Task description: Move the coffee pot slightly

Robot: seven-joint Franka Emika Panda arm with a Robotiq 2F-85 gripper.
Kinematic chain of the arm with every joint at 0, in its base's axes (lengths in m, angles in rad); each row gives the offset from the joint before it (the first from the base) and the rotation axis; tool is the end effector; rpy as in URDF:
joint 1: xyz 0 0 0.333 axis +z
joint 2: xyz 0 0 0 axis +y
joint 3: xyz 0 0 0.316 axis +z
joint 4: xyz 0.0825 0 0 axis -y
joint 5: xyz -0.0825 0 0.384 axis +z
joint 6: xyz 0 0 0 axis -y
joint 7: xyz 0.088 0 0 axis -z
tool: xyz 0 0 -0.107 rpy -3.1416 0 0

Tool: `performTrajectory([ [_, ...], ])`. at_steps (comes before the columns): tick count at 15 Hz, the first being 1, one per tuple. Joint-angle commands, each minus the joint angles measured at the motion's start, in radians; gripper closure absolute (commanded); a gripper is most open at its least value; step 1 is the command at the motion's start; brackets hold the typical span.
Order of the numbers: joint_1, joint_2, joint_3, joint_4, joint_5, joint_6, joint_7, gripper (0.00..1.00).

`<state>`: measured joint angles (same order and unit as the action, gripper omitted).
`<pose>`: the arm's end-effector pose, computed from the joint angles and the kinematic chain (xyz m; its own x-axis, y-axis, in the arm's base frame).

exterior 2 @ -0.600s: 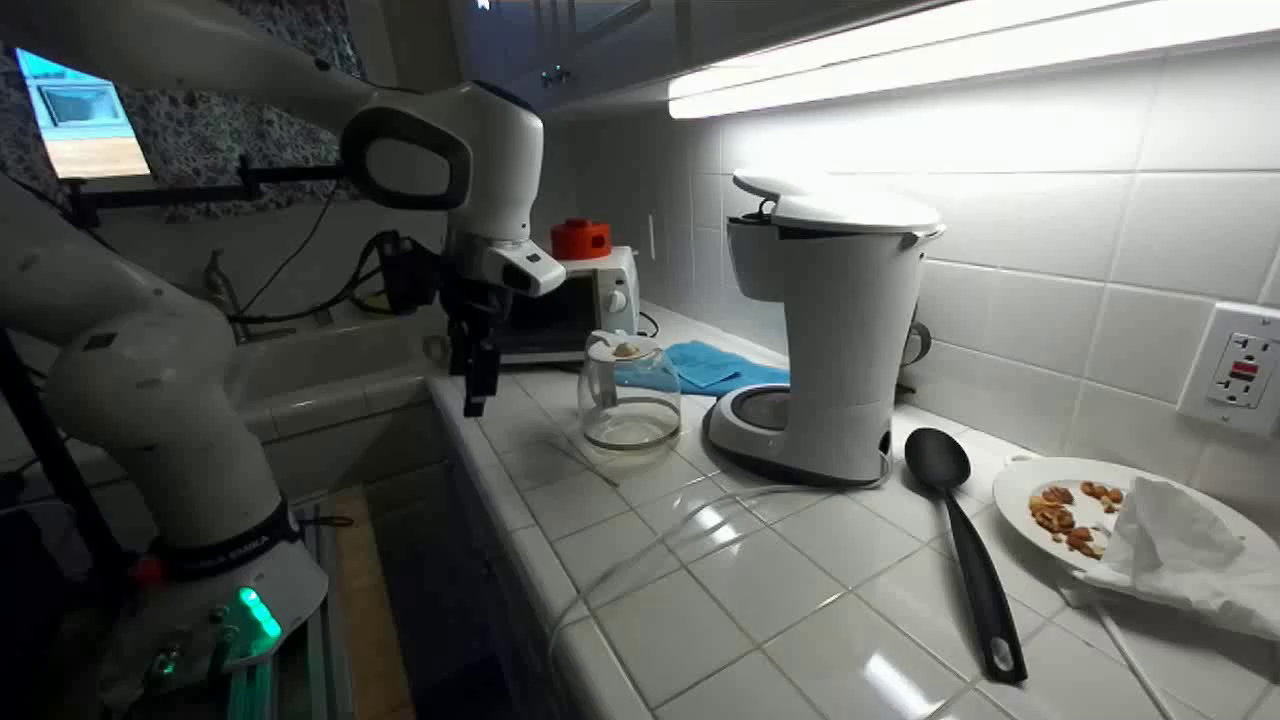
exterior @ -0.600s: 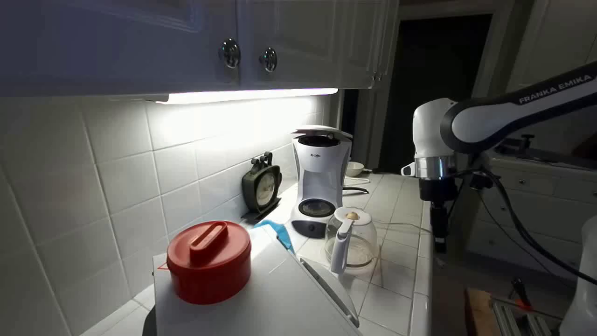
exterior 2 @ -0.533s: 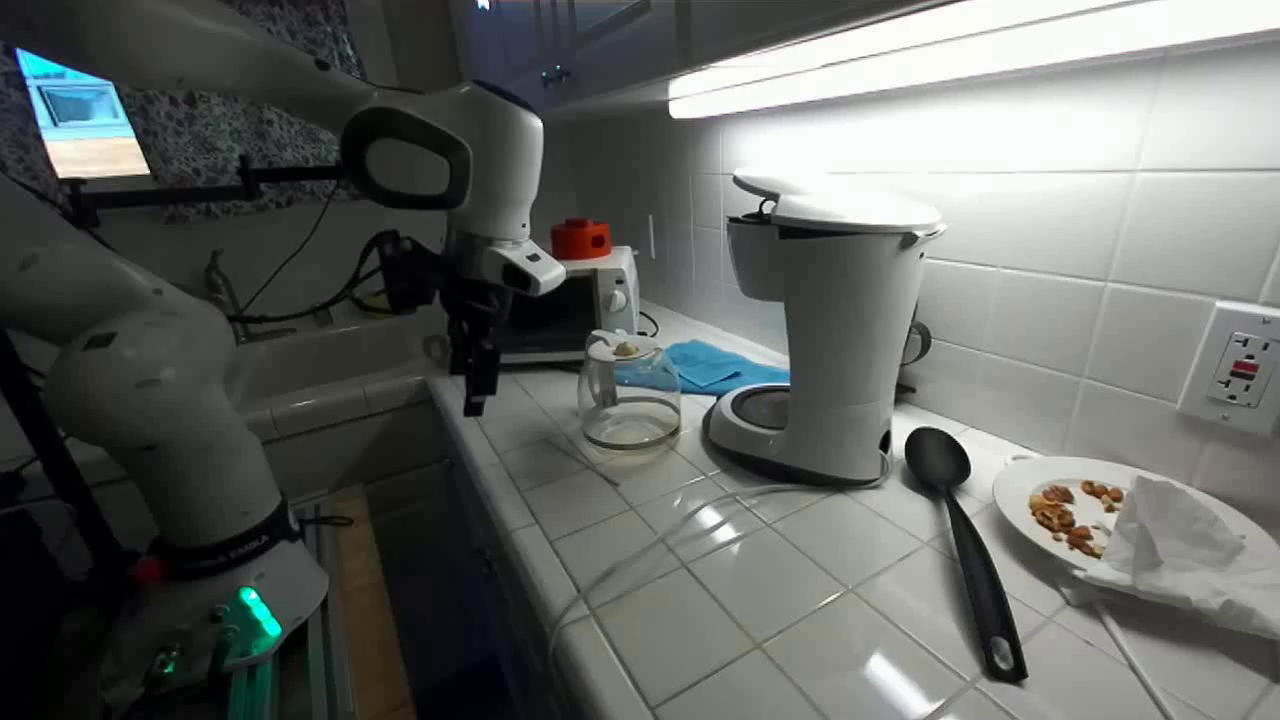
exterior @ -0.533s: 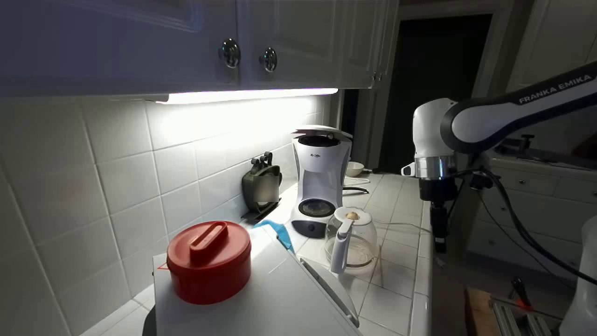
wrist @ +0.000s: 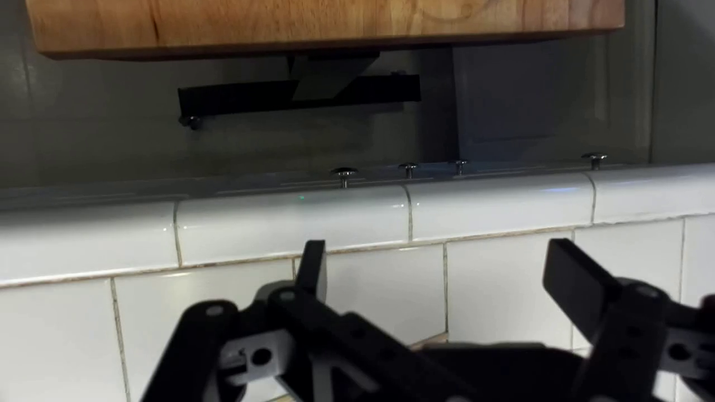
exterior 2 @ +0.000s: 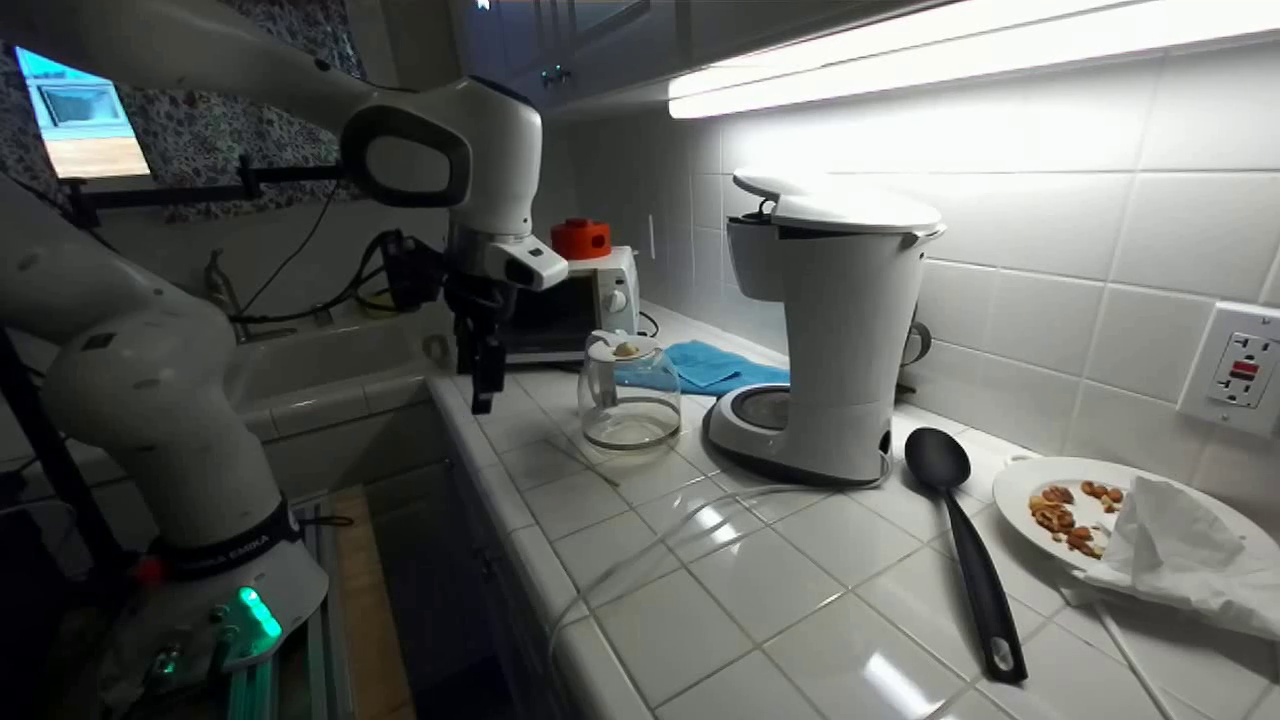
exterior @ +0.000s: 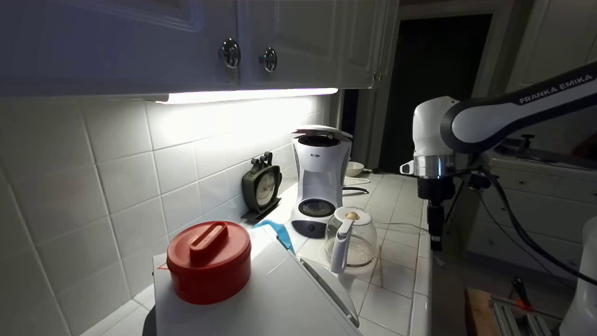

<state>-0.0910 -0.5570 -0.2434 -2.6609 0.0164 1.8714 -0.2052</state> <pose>0.3206 -0.1053 0.3915 0.9761 -0.0627 -0.2082 -0.1028 -0.9768 -0.1876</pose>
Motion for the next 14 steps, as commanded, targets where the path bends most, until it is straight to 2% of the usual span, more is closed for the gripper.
performTrajectory([
  [1, -0.007, 0.013, 0.037, 0.014, 0.005, 0.079, 0.0, 0.0],
  [5, 0.021, 0.029, 0.068, 0.03, 0.003, 0.184, -0.023, 0.0],
  [11, 0.085, 0.093, 0.065, 0.086, 0.002, 0.315, -0.19, 0.0],
  [14, 0.084, 0.132, 0.08, 0.128, 0.027, 0.329, -0.126, 0.0],
])
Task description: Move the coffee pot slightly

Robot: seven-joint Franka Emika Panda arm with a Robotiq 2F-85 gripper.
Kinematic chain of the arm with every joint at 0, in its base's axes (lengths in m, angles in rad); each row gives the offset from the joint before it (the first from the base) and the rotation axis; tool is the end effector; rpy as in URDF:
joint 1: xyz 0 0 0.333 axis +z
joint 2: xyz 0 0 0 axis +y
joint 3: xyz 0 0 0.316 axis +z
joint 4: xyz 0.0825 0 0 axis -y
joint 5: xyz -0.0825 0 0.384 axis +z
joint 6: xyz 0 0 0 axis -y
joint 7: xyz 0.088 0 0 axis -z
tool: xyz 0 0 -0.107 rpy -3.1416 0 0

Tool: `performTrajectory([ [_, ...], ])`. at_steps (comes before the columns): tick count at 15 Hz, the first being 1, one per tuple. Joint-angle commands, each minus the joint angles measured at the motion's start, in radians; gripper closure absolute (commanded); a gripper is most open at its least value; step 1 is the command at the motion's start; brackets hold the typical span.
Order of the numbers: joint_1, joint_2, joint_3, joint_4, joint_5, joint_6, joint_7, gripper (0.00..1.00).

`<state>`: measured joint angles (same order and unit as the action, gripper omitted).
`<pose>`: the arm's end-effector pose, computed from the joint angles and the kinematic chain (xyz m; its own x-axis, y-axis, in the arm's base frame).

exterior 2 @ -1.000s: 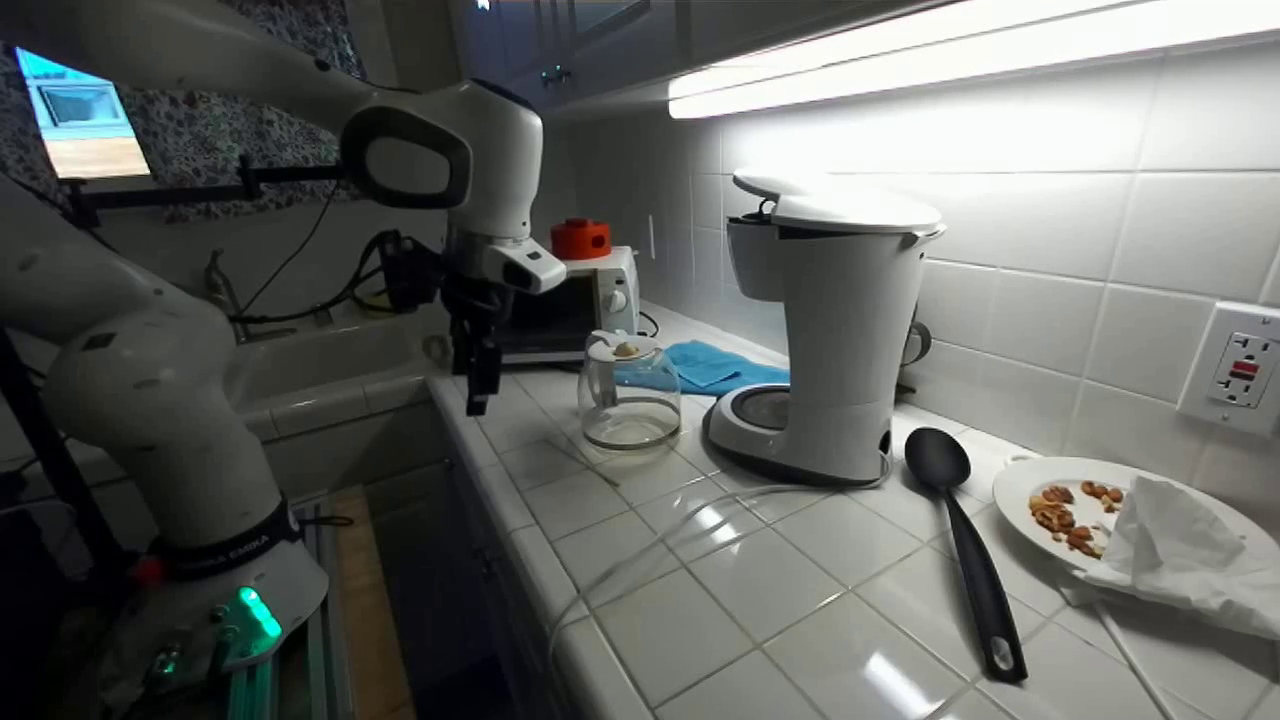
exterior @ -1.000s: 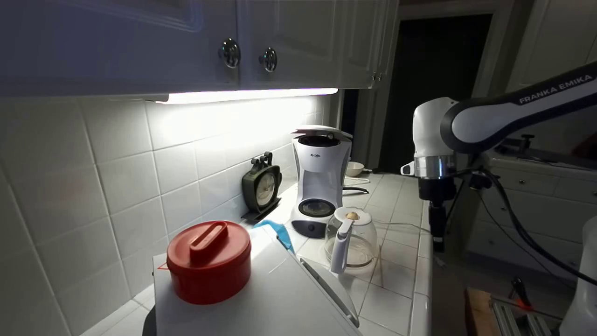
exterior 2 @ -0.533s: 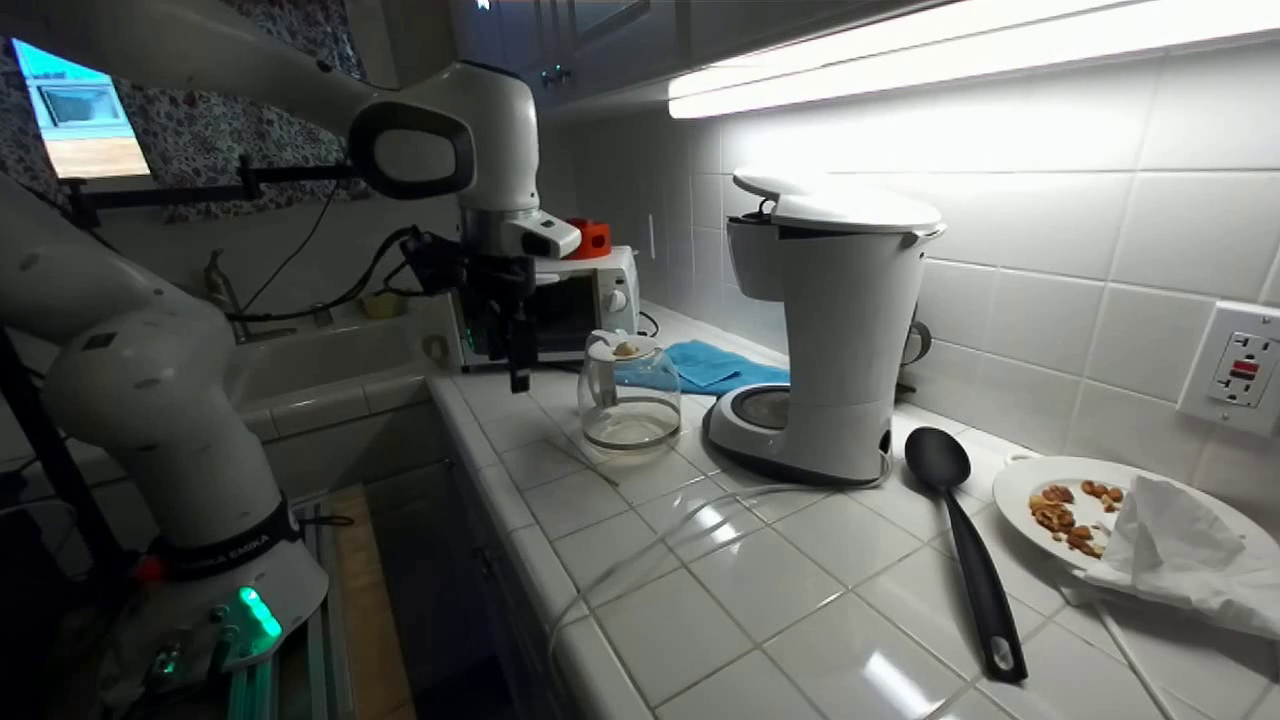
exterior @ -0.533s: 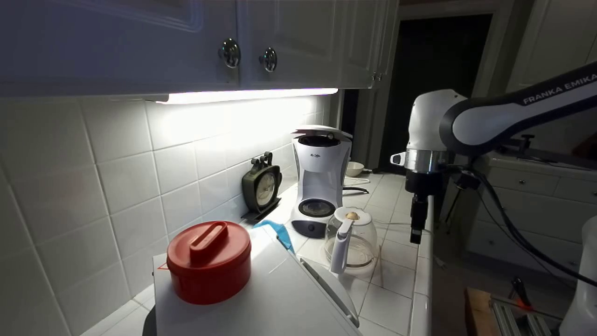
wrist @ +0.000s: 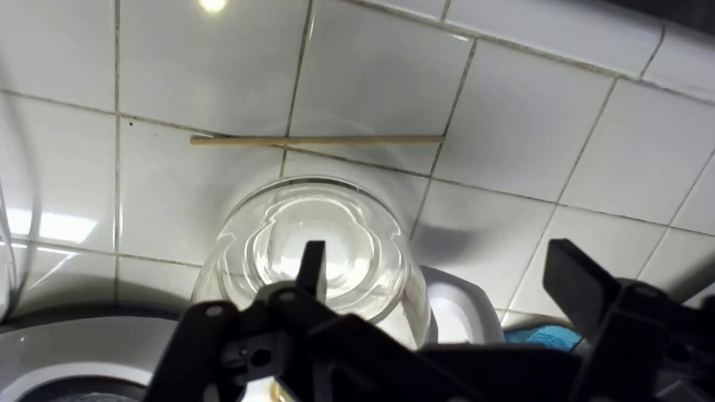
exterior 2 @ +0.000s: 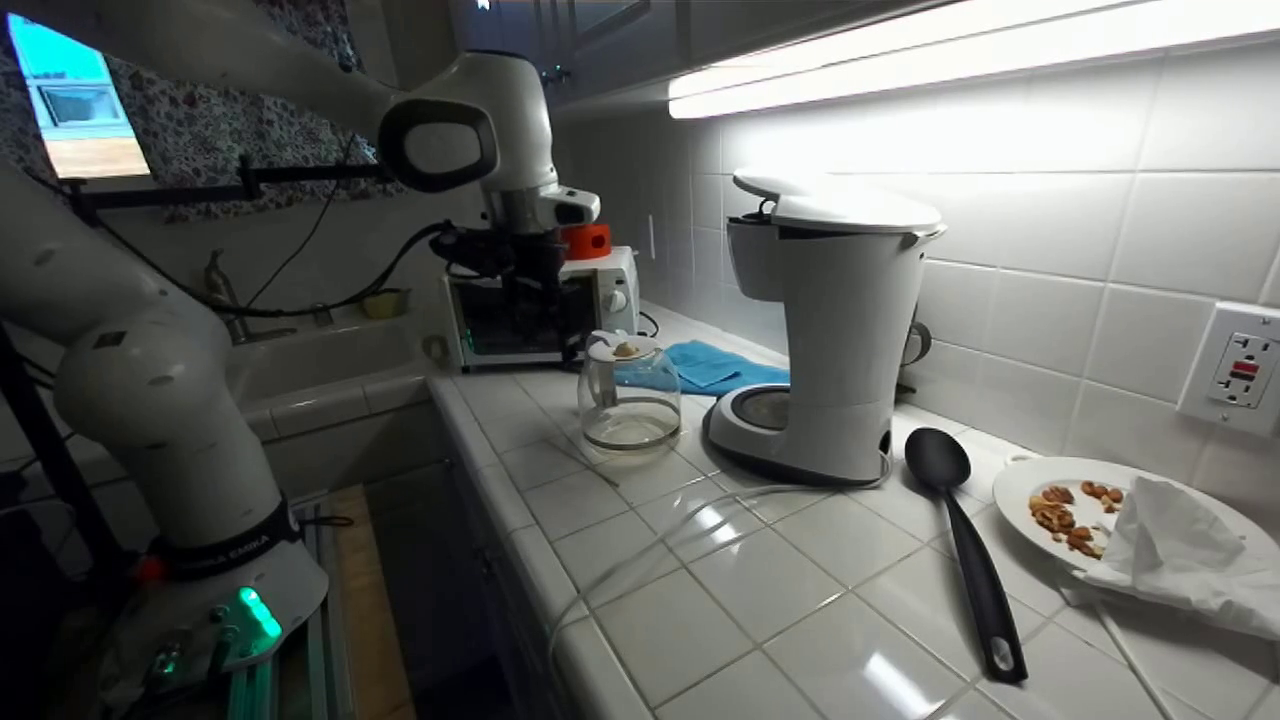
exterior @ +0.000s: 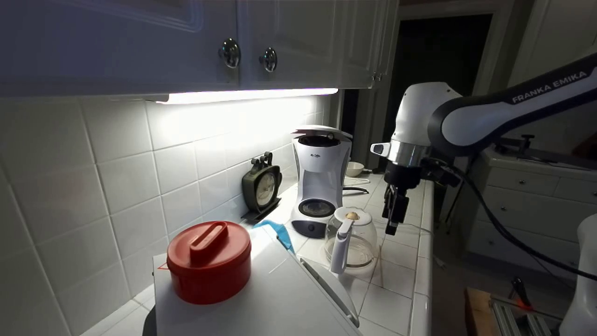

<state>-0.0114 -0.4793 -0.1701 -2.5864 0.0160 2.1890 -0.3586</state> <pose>0.3904 -0.0707 0.4241 0.9785 0.1792 0.1023 0.1858 -0.9808 -0.0596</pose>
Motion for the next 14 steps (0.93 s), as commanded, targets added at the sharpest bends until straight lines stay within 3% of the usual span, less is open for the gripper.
performTrajectory([
  [1, 0.002, 0.069, 0.013, 0.069, 0.034, 0.005, 0.061, 0.0],
  [9, -0.023, 0.16, 0.089, 0.171, 0.085, -0.084, 0.471, 0.0],
  [14, -0.031, 0.188, 0.127, 0.181, 0.131, -0.056, 0.679, 0.0],
])
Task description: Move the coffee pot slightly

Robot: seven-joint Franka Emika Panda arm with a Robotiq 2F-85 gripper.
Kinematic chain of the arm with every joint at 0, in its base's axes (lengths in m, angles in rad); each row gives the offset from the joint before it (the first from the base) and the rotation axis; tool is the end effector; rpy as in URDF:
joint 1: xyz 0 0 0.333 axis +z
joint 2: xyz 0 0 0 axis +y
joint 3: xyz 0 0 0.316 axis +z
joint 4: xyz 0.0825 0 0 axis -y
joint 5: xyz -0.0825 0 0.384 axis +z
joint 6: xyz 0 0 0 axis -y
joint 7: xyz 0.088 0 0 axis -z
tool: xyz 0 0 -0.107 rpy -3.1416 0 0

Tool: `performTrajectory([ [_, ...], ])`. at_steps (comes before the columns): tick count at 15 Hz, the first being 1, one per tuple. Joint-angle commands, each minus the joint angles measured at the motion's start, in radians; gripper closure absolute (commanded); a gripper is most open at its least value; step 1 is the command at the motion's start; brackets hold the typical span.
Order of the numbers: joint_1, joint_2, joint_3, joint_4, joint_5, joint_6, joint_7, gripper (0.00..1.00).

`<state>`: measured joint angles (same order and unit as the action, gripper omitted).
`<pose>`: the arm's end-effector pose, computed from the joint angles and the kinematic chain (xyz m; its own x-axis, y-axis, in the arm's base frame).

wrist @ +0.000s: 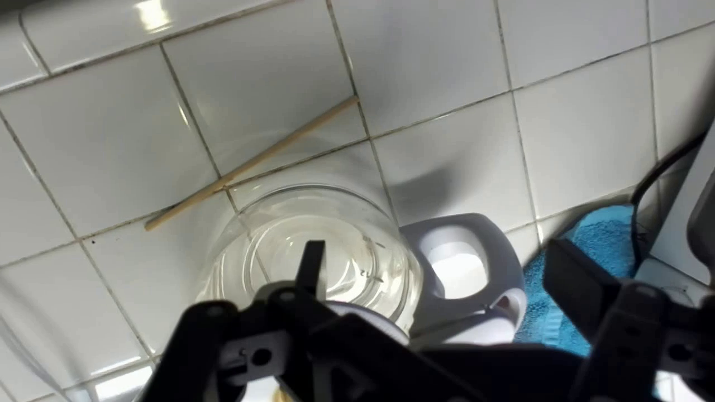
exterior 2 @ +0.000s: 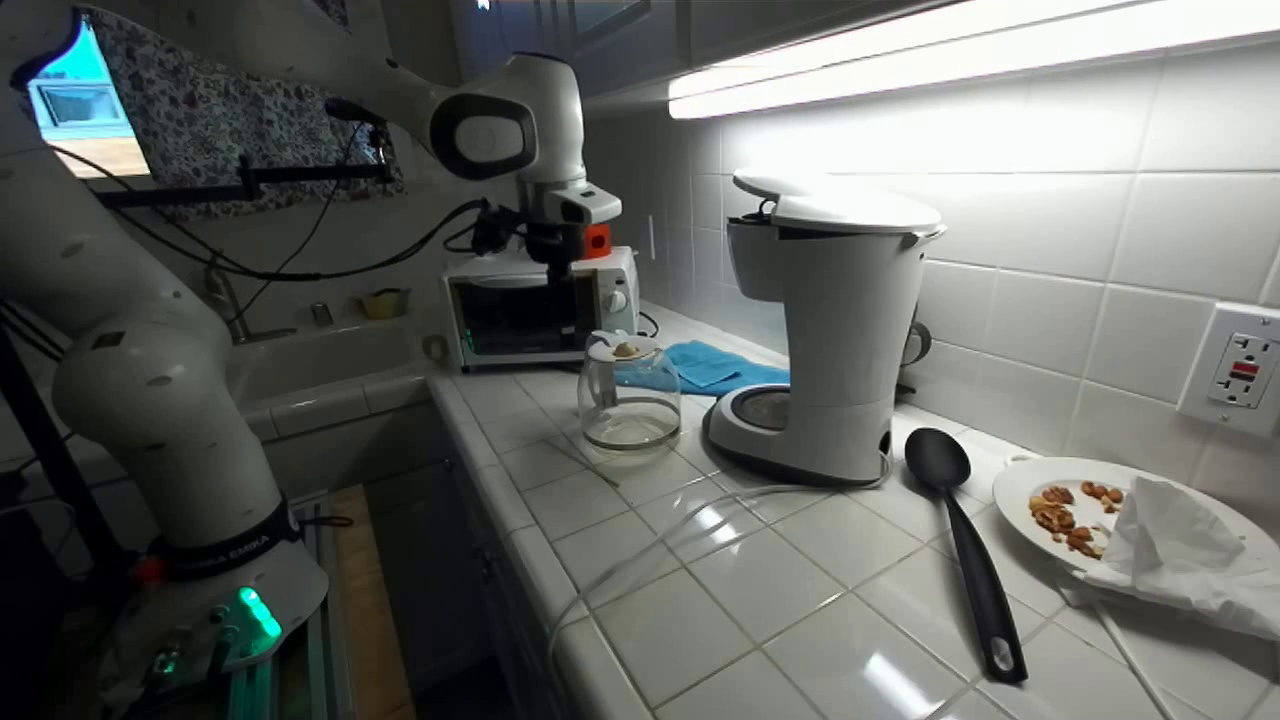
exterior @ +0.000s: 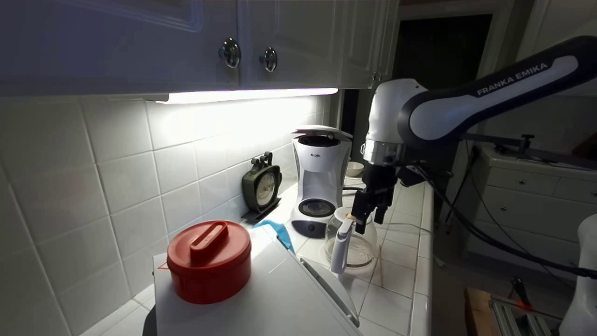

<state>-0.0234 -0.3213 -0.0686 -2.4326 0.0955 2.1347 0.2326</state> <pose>0.4393 -0.0369 0.4270 0.9319 -0.3628 -0.0048 -0.3613 -0.9265 -0.1050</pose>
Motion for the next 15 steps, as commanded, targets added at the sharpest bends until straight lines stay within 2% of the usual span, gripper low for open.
performTrajectory([
  [1, -0.019, 0.033, 0.029, 0.028, 0.062, 0.003, 0.116, 0.0],
  [8, -0.038, 0.053, 0.061, 0.013, 0.073, 0.109, 0.315, 0.0],
  [15, -0.037, 0.1, 0.068, 0.021, 0.083, 0.123, 0.424, 0.0],
])
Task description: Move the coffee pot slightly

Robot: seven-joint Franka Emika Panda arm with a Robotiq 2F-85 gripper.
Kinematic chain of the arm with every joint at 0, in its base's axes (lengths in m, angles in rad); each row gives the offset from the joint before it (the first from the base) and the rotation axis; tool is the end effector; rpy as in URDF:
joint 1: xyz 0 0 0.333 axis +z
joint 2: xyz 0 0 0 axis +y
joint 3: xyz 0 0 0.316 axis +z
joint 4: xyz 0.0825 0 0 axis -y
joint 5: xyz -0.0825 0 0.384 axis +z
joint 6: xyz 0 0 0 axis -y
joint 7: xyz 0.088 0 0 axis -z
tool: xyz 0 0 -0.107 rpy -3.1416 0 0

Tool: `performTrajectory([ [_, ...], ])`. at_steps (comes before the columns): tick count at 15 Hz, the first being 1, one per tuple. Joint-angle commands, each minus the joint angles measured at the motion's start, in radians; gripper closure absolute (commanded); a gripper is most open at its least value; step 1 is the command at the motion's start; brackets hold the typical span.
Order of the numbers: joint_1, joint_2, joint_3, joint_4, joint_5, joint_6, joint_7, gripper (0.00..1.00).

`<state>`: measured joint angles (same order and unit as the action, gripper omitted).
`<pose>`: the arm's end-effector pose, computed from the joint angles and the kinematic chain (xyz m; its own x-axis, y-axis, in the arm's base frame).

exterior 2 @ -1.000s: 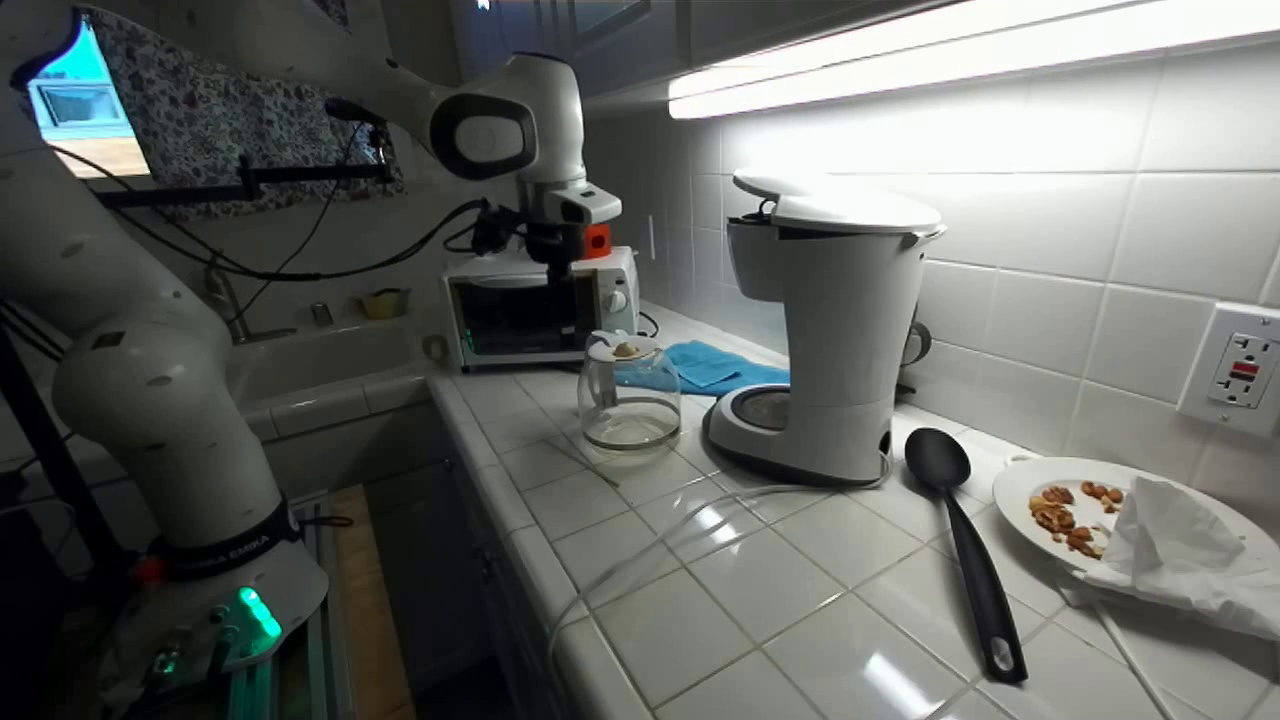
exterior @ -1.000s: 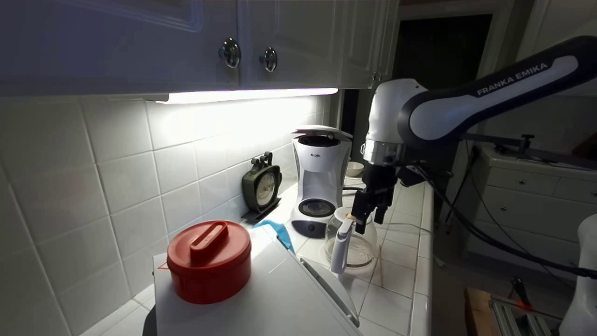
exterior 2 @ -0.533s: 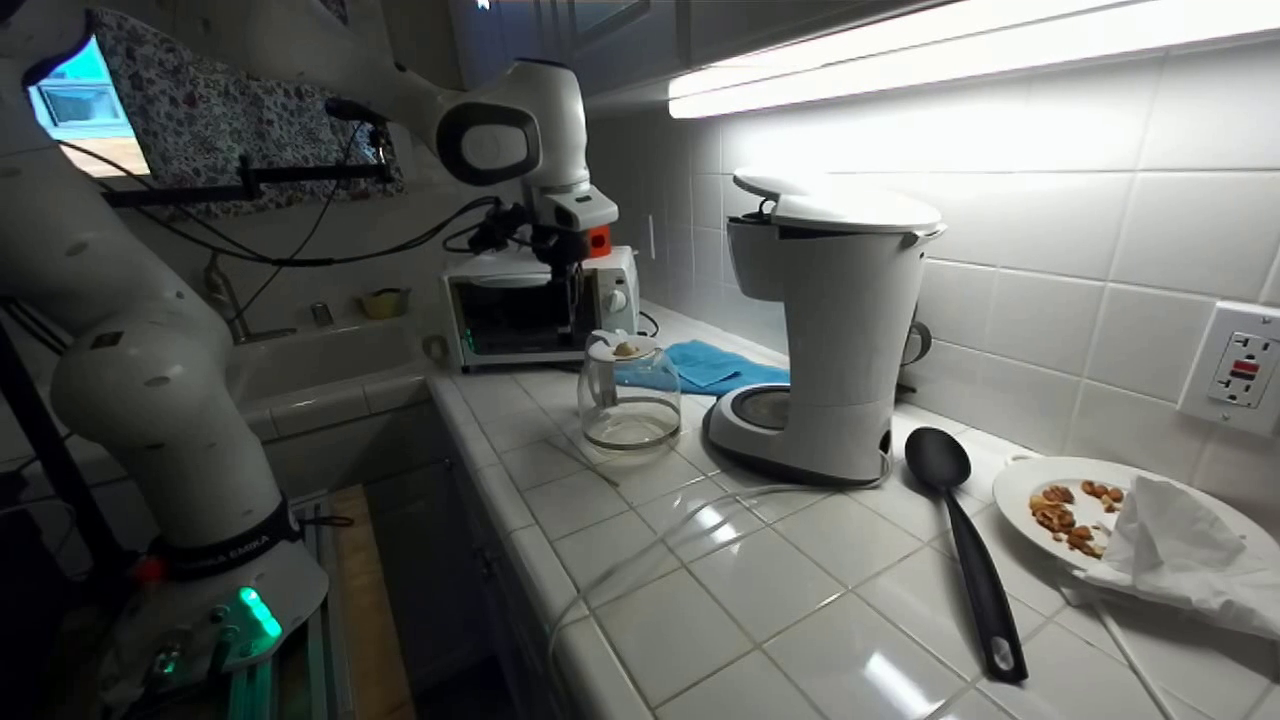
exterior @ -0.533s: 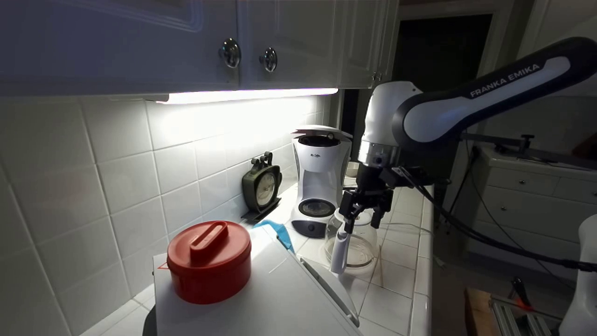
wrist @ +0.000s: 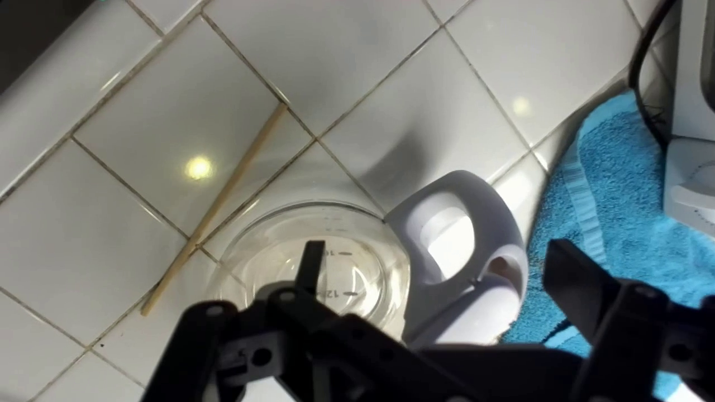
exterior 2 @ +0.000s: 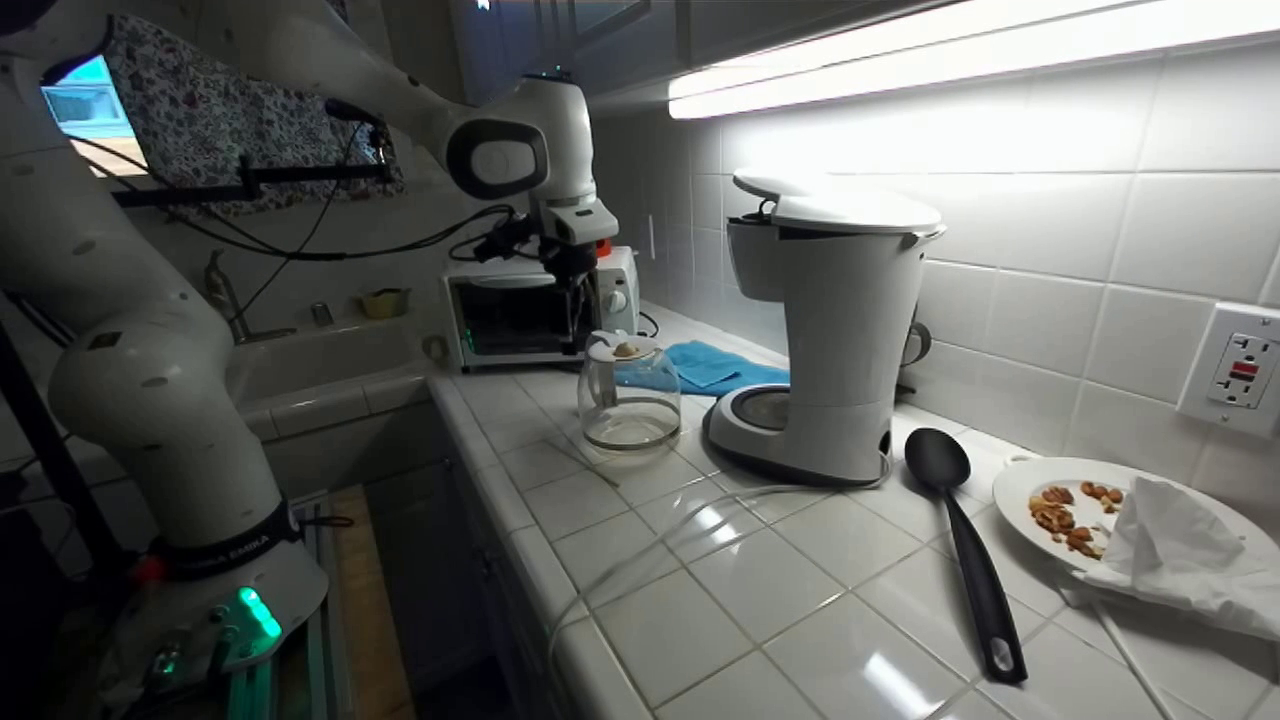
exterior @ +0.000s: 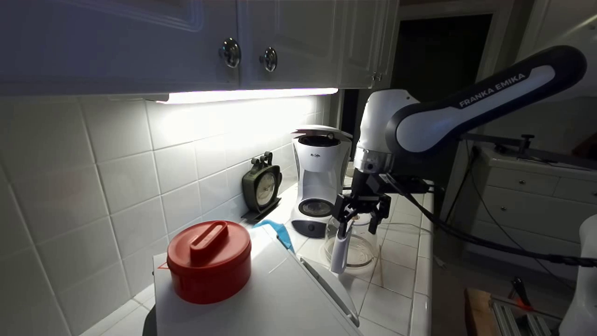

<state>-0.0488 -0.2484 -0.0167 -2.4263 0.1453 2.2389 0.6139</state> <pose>0.4586 -0.0259 0.4071 0.7219 -0.6915 -0.0257 -0.6881 -0.7134 -0.1323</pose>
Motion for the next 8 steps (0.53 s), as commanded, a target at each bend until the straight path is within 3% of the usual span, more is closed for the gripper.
performTrajectory([
  [1, -0.011, 0.033, 0.016, 0.017, 0.036, 0.023, 0.059, 0.0],
  [8, -0.001, 0.079, 0.016, 0.028, 0.074, 0.084, 0.126, 0.0],
])
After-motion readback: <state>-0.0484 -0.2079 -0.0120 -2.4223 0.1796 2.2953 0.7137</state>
